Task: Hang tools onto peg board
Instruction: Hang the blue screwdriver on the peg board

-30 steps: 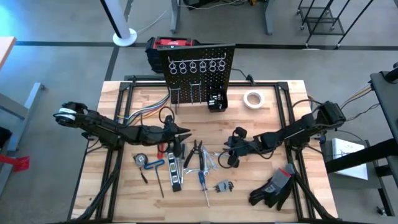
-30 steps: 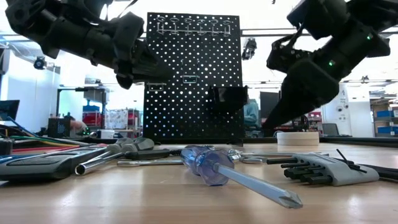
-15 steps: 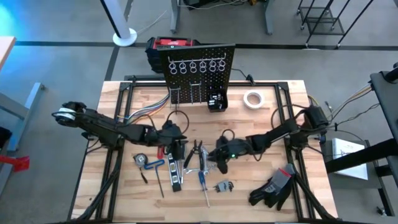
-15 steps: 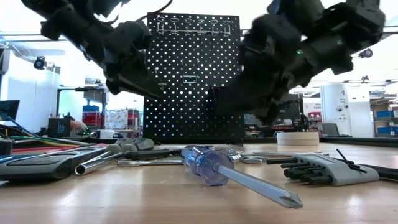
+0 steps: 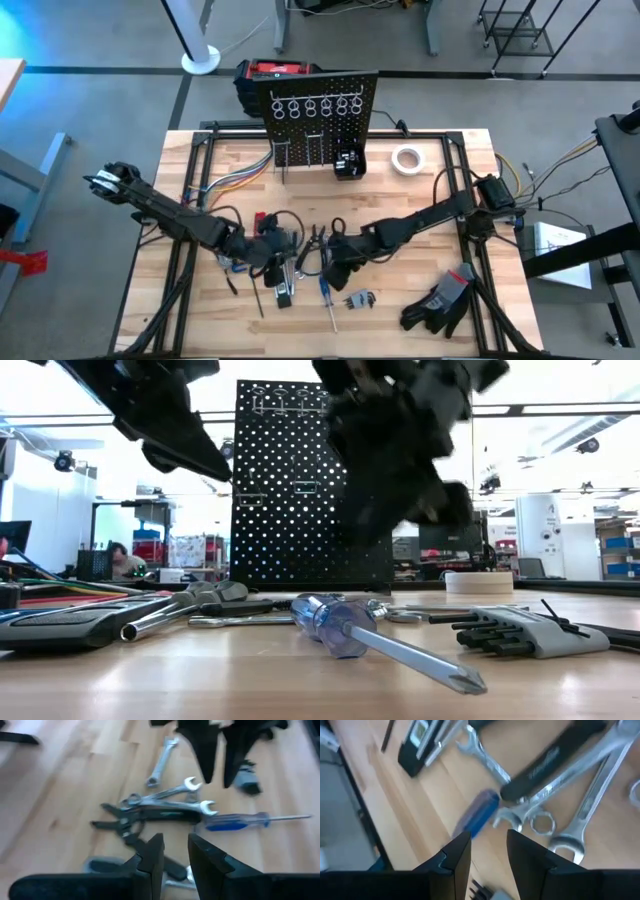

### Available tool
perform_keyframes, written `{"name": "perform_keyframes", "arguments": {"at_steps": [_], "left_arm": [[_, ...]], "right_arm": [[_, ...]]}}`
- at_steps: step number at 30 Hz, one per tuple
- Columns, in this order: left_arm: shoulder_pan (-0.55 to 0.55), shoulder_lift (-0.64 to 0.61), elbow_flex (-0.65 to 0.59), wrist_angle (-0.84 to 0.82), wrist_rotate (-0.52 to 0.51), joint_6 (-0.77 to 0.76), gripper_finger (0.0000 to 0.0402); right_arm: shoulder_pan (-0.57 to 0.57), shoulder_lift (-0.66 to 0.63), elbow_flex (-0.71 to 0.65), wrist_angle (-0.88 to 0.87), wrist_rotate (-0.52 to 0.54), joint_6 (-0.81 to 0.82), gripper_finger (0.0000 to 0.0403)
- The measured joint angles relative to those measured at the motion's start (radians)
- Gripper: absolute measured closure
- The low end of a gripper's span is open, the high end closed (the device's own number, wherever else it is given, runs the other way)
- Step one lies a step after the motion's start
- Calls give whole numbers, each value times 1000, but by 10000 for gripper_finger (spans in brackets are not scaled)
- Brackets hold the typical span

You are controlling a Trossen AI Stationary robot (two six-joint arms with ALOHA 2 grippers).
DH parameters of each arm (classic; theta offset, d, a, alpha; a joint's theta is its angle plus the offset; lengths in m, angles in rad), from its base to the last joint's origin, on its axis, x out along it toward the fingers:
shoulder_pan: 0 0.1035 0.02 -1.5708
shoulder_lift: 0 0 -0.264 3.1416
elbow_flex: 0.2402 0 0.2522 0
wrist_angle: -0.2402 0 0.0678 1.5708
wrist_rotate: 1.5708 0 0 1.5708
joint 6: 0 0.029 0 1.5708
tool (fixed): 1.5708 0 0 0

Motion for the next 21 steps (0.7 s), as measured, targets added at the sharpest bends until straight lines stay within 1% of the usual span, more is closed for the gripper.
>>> {"name": "perform_keyframes", "arguments": {"at_steps": [2,5,6,9,12,15,18,21], "left_arm": [[-37,0,0,-3,-73,-10,322],[-81,0,-5,-11,-146,-16,322],[-94,0,-5,-23,-161,-20,322],[-128,0,6,-87,-189,-48,322],[-160,-2,22,-154,-215,-101,322],[-189,-2,32,-199,-267,-134,322],[-206,-6,33,-209,-343,-140,322],[-206,-7,33,-229,-390,-140,322]], "right_arm": [[1,14,73,-97,30,3,285],[5,62,165,-149,31,4,283],[6,82,187,-176,24,2,280],[8,146,248,-175,-25,-13,264],[10,195,285,-177,-59,3,240],[10,238,296,-195,-91,51,211],[10,273,297,-193,-121,112,183],[11,305,298,-191,-153,149,161]]}}
